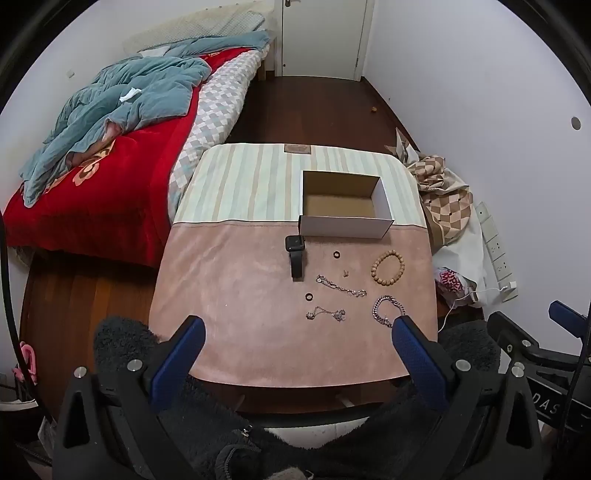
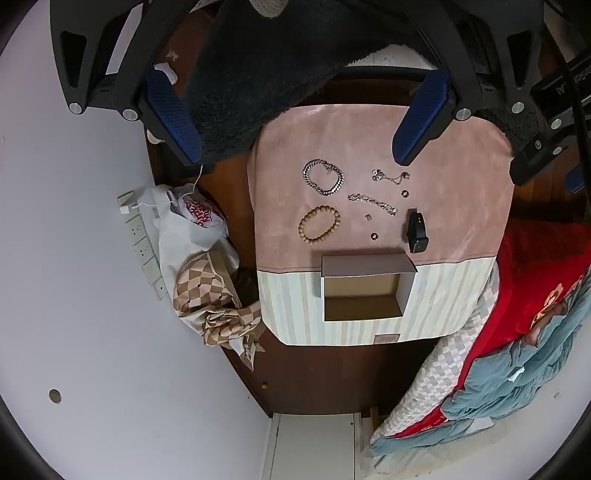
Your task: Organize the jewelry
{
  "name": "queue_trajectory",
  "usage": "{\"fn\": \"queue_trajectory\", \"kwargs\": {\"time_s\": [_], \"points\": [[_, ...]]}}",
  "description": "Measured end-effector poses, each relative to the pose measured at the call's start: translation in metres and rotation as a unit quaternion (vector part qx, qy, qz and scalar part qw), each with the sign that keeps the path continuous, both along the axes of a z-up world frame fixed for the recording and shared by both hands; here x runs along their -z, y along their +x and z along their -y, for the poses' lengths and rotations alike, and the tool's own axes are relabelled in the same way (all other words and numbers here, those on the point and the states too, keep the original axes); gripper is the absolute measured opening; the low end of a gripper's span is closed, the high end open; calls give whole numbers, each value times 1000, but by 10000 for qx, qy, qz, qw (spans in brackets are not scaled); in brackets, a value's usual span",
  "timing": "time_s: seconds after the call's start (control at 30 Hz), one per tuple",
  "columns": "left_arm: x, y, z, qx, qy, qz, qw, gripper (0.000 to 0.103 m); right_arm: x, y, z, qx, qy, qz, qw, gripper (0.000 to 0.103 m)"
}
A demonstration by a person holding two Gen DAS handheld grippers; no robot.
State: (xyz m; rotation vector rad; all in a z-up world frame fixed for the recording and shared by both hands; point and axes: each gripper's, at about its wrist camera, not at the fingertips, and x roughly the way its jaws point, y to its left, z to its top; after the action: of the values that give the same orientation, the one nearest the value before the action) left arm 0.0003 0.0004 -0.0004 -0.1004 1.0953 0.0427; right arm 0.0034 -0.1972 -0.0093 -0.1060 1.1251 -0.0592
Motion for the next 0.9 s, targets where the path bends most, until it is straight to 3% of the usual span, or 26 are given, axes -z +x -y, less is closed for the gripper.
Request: {"fn": "queue_trajectory", "kwargs": {"time_s": [0.9], "points": [[7,-6,-3,14,92,-50,9999,103,-2,-2,2,62,4,0,10000,103]]}}
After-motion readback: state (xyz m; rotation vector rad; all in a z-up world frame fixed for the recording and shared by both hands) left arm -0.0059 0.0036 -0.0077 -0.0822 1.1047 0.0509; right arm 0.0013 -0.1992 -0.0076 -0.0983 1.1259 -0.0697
